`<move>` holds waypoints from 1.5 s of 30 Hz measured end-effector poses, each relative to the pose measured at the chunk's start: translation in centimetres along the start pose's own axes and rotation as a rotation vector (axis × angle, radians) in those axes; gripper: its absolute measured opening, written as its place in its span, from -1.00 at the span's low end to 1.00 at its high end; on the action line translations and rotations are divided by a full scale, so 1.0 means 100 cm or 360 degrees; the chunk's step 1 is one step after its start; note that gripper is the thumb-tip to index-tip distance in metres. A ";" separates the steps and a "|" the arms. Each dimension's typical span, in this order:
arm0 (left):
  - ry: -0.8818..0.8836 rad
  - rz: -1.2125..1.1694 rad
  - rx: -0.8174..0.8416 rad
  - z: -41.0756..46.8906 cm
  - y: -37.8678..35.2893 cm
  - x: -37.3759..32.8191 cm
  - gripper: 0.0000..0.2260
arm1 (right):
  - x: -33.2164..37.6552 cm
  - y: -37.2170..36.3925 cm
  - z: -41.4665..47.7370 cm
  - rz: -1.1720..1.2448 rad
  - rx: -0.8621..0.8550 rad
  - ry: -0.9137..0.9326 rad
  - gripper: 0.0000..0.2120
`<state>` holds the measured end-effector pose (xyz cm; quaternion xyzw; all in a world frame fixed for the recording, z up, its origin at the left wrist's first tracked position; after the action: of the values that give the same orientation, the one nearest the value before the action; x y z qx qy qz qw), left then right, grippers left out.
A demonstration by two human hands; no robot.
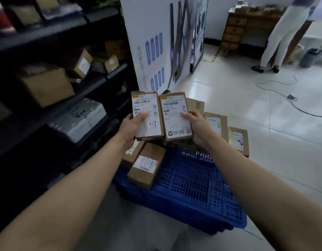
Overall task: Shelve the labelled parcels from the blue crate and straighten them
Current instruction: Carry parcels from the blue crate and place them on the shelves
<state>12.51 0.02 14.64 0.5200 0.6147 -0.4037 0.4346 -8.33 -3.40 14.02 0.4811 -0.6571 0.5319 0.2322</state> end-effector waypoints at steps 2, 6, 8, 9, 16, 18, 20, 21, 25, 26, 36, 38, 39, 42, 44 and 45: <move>-0.0069 0.0003 -0.0107 -0.021 0.027 -0.018 -0.62 | 0.008 -0.034 0.004 -0.0020 0.0140 -0.0006 -0.56; -0.0177 0.0027 -0.0525 -0.076 0.078 -0.045 -0.59 | 0.008 -0.106 0.005 -0.0111 0.0468 -0.0093 -0.54; -0.0222 0.0025 -0.0720 -0.108 0.100 -0.051 -0.55 | -0.001 -0.137 0.000 -0.0134 0.0614 -0.0148 -0.53; -0.0244 0.0021 -0.0800 -0.125 0.109 -0.052 -0.54 | -0.007 -0.151 -0.004 -0.0143 0.0686 -0.0187 -0.52; -0.0297 -0.0054 -0.1419 -0.279 0.162 -0.025 -0.47 | -0.071 -0.248 -0.072 -0.0338 0.1175 -0.0408 -0.52; -0.0295 -0.0104 -0.1591 -0.334 0.175 -0.014 -0.48 | -0.092 -0.279 -0.109 -0.0416 0.1321 -0.0451 -0.53; -0.0322 -0.0167 -0.1760 -0.394 0.188 -0.005 -0.49 | -0.115 -0.310 -0.152 -0.0465 0.1486 -0.0515 -0.55; -0.0335 -0.0177 -0.1849 -0.425 0.193 -0.002 -0.49 | -0.125 -0.324 -0.175 -0.0491 0.1574 -0.0542 -0.55; -0.0368 -0.0173 -0.2234 -0.557 0.200 0.016 -0.51 | -0.166 -0.378 -0.280 -0.0581 0.1912 -0.0627 -0.51; -0.0374 -0.0185 -0.2332 -0.592 0.198 0.023 -0.54 | -0.178 -0.389 -0.310 -0.0605 0.1992 -0.0650 -0.51; -0.0255 -0.0317 -0.3154 -0.915 0.127 0.117 -0.52 | -0.308 -0.412 -0.648 -0.0659 0.2683 -0.1049 -0.52; -0.0210 -0.0344 -0.3269 -0.963 0.107 0.136 -0.51 | -0.329 -0.406 -0.705 -0.0691 0.2770 -0.1112 -0.52; -0.0188 -0.0362 -0.3326 -0.985 0.097 0.146 -0.51 | -0.339 -0.402 -0.732 -0.0720 0.2810 -0.1149 -0.52; -0.0101 -0.0453 -0.3495 -1.041 0.062 0.174 -0.51 | -0.367 -0.382 -0.809 -0.0826 0.2945 -0.1295 -0.51; -0.0051 -0.0527 -0.3620 -1.072 0.036 0.192 -0.49 | -0.381 -0.367 -0.856 -0.0869 0.3068 -0.1390 -0.54; -0.0041 -0.0557 -0.3691 -1.087 0.024 0.200 -0.48 | -0.387 -0.360 -0.878 -0.0884 0.3126 -0.1437 -0.55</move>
<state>0.79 109.19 27.73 -0.2833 0.6733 0.3389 0.5929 21.82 93.51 28.20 0.7351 0.1551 0.5264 -0.3981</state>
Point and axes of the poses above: each hand's wrist, its own z-axis towards the middle knuckle, its own y-axis out of the back of the hand, x = y × z, the point moved 7 cm from there along z, towards the middle knuckle, and after that the axes turned 13 degrees about z, right-handed, at the moved point
